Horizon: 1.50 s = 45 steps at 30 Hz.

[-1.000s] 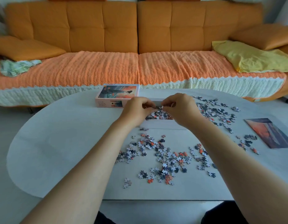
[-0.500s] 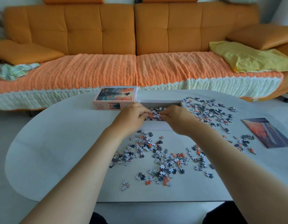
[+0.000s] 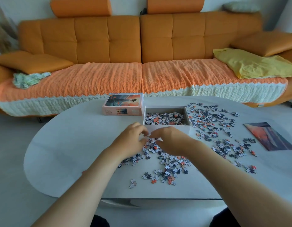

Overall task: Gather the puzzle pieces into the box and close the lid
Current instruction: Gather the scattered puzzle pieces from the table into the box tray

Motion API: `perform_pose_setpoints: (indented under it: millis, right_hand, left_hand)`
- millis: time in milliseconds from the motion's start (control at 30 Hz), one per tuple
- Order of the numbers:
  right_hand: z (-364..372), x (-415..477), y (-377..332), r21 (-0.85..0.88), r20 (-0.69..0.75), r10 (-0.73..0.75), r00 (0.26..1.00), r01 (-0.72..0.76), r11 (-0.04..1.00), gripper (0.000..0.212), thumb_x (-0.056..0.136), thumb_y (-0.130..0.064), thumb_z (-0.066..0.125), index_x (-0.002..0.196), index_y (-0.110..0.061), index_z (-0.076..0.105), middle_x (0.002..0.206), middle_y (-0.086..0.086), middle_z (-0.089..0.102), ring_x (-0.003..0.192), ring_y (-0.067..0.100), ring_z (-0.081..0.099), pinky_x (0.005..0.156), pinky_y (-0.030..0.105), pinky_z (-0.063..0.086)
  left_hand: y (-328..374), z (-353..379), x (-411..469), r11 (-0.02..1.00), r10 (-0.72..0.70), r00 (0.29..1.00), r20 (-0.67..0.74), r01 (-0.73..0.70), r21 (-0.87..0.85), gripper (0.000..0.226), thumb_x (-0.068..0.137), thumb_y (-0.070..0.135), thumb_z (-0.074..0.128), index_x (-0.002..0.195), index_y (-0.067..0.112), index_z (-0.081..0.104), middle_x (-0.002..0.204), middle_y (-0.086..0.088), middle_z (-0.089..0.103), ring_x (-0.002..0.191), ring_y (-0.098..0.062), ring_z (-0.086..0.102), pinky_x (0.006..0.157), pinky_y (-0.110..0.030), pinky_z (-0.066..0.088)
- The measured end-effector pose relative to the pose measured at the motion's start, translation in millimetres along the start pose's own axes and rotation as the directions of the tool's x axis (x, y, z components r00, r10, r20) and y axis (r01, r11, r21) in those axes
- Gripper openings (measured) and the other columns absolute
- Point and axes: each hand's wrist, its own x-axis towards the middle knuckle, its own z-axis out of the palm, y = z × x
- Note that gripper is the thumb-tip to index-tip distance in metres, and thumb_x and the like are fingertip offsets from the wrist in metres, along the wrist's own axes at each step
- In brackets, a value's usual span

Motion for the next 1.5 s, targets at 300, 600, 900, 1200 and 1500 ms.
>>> perform_pose_setpoints:
  millis: [300,600,900,1200,1500]
  right_hand:
    - [-13,-20,3,0.094,-0.008,0.053,0.999,-0.052,0.994,0.034,0.093,-0.015,0.051,0.118,-0.033,0.068,0.120,-0.006,0.068,0.098,0.011,0.065,0.091,0.026,0.052]
    - [-7,-29,3,-0.063,0.233,0.263,0.936,-0.255,0.965,0.097,0.068,-0.060,0.077,0.148,-0.027,0.033,0.141,0.005,0.032,0.125,0.028,0.045,0.105,0.044,0.042]
    - [-4,-16,-6,-0.014,0.175,0.249,0.953,-0.251,0.968,0.076,0.079,-0.048,0.073,0.143,-0.022,0.041,0.135,0.005,0.035,0.112,0.024,0.050,0.092,0.035,0.047]
    - [9,0,-19,0.048,0.030,0.171,0.985,-0.172,0.984,0.017,0.080,-0.029,0.071,0.092,-0.017,0.073,0.084,0.002,0.062,0.068,0.016,0.054,0.054,0.023,0.040]
    - [0,7,-16,0.146,0.045,0.253,0.966,-0.257,0.955,0.009,0.080,-0.024,0.075,0.089,-0.022,0.076,0.078,-0.001,0.073,0.066,0.016,0.068,0.063,0.024,0.057]
  left_hand:
    - [2,6,-18,0.998,0.011,0.988,0.152,-0.002,-0.055,0.046,0.089,0.035,0.065,0.134,0.032,0.052,0.131,0.012,0.051,0.124,-0.008,0.043,0.104,-0.030,0.038]
    - [-3,3,-22,0.995,-0.056,0.950,0.308,0.028,0.094,0.086,0.077,0.060,0.067,0.150,0.030,0.033,0.135,0.010,0.031,0.132,-0.009,0.023,0.112,-0.035,0.029]
    - [-6,2,-16,0.997,-0.073,0.956,0.284,0.071,0.020,0.075,0.083,0.044,0.071,0.147,0.024,0.037,0.131,0.009,0.037,0.128,-0.008,0.032,0.108,-0.031,0.034]
    - [3,2,-9,1.000,-0.004,0.979,0.206,0.006,-0.011,0.027,0.085,0.025,0.068,0.112,0.029,0.069,0.101,0.003,0.054,0.092,-0.012,0.055,0.080,-0.026,0.047]
    - [2,3,2,0.977,-0.124,0.981,0.149,0.147,-0.156,0.011,0.083,0.021,0.074,0.094,0.023,0.074,0.089,0.010,0.067,0.079,-0.008,0.061,0.065,-0.017,0.043]
